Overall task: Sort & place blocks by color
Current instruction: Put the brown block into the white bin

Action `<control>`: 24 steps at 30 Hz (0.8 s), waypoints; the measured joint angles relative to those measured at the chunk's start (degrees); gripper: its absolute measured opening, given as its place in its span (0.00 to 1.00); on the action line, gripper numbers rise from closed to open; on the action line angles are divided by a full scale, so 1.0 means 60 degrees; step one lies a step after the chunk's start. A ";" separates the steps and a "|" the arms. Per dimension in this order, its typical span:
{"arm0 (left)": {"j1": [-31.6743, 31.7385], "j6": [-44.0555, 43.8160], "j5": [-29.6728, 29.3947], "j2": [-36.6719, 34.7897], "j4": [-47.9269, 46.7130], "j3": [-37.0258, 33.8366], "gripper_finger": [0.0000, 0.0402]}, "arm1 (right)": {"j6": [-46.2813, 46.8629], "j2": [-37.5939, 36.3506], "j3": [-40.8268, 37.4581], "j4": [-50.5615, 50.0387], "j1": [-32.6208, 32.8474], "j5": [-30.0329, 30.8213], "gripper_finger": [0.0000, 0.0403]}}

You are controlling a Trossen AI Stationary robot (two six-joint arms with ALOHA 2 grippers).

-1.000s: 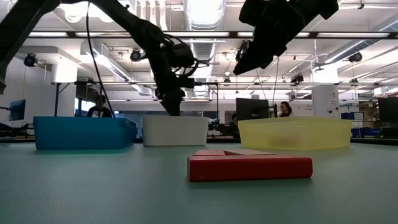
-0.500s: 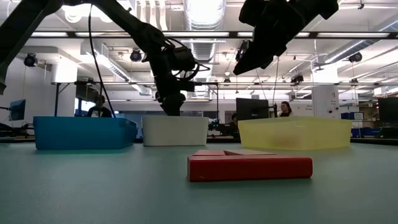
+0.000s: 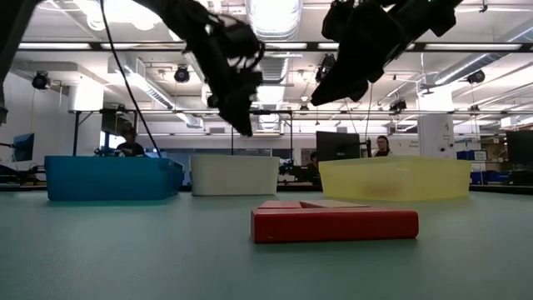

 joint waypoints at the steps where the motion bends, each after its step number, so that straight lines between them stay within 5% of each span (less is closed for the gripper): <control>1: -0.0206 -0.0117 0.0018 -0.0253 0.0162 -0.0175 0.43 | 0.0122 0.0000 -0.0082 0.0109 0.0000 0.0000 0.24; 16: -0.3718 -0.1139 0.0039 -0.3347 0.4547 -0.3731 0.43 | 0.0754 0.0024 -0.0598 0.2095 0.0763 0.0065 0.18; 24: -0.4764 -0.1377 0.0033 -0.4310 0.6546 -0.5239 0.43 | 0.0849 0.0591 -0.0344 0.3194 0.1506 0.0077 0.17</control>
